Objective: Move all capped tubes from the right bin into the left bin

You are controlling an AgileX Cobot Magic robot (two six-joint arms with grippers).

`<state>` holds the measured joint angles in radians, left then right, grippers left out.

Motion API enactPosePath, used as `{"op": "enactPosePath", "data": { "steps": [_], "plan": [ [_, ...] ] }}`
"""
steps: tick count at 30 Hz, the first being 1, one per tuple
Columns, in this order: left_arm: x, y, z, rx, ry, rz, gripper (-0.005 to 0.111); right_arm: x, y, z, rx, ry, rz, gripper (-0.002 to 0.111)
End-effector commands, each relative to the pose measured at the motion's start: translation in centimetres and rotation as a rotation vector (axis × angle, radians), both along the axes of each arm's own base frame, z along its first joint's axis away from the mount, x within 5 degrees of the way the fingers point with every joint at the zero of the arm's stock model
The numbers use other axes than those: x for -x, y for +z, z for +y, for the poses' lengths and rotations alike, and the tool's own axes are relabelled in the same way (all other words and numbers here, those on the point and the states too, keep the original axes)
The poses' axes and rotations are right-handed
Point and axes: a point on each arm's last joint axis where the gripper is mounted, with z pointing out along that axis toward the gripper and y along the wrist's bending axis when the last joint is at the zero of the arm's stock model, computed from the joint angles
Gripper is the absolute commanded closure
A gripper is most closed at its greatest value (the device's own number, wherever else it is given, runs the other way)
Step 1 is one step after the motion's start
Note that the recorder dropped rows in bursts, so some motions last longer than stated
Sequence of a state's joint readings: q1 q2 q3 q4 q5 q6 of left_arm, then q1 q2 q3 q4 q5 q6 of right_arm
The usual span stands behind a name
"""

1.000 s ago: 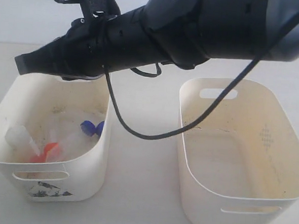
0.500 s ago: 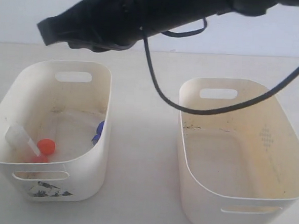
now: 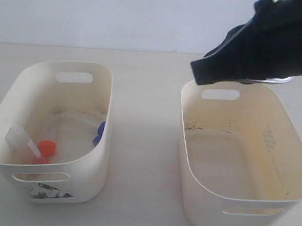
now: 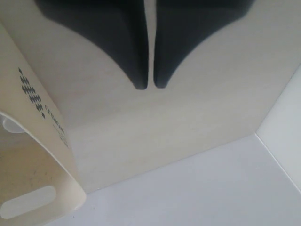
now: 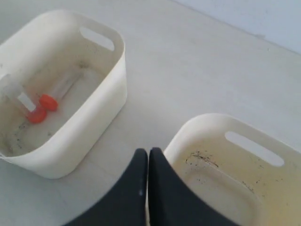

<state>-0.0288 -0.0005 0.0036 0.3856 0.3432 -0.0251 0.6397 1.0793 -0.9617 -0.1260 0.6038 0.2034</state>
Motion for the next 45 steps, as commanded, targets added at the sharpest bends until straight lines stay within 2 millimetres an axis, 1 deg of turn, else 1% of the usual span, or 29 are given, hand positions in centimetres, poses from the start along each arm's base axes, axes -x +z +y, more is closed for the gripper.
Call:
{"op": "enactPosePath", "data": {
  "steps": [1, 6, 10, 13, 15, 19, 20, 24, 27, 31, 33, 39, 42, 45],
  "plan": [
    [0.0, 0.1, 0.0, 0.012, -0.003, -0.006, 0.102, 1.6, 1.9, -1.4, -0.055, -0.006, -0.084, 0.109],
    [0.0, 0.1, 0.0, 0.012, -0.003, -0.006, 0.102, 2.9, 3.1, -2.3, -0.091, -0.004, -0.134, 0.109],
    [0.0, 0.1, 0.0, 0.012, -0.003, -0.006, 0.102, 4.4, 4.3, -3.5, -0.111, 0.003, -0.203, 0.109],
    [0.0, 0.1, 0.0, 0.012, -0.003, -0.006, 0.102, 5.9, 5.2, -4.8, -0.088, 0.009, -0.261, 0.109],
    [0.0, 0.1, 0.0, 0.012, -0.003, -0.006, 0.102, 7.3, 5.9, -6.2, -0.073, -0.004, -0.321, 0.109],
    [0.0, 0.1, 0.0, 0.012, -0.003, -0.006, 0.102, 9.4, 7.1, -8.8, -0.127, -0.1, -0.407, 0.109],
    [0.0, 0.1, 0.0, 0.012, -0.003, -0.006, 0.102, 9.9, 7.4, -9.6, -0.143, -0.152, -0.425, 0.109],
    [0.0, 0.1, 0.0, 0.012, -0.003, -0.006, 0.102, 11.4, 7.2, -11.5, -0.154, -0.298, -0.466, 0.109],
    [0.0, 0.1, 0.0, 0.012, -0.003, -0.006, 0.102, 12.4, 6.2, -12.5, -0.153, -0.416, -0.482, 0.109],
    [0.0, 0.1, 0.0, 0.012, -0.003, -0.006, 0.102, 13.5, 3.8, -13.0, -0.224, -0.543, -0.494, 0.109],
    [0.0, 0.1, 0.0, 0.012, -0.003, -0.006, 0.102, 14.1, 2.1, -13.0, -0.267, -0.598, -0.51, 0.109],
    [0.0, 0.1, 0.0, 0.012, -0.003, -0.006, 0.102, 15.1, -4.3, -13.0, -0.336, -0.7, -0.5, 0.109],
    [0.0, 0.1, 0.0, 0.012, -0.003, -0.006, 0.102, 14.9, -7.1, -13.0, -0.324, -0.708, -0.458, 0.109],
    [0.0, 0.1, 0.0, 0.012, -0.003, -0.006, 0.102, 14.4, -9.2, -13.1, -0.288, -0.708, -0.408, 0.109]
  ]
}}
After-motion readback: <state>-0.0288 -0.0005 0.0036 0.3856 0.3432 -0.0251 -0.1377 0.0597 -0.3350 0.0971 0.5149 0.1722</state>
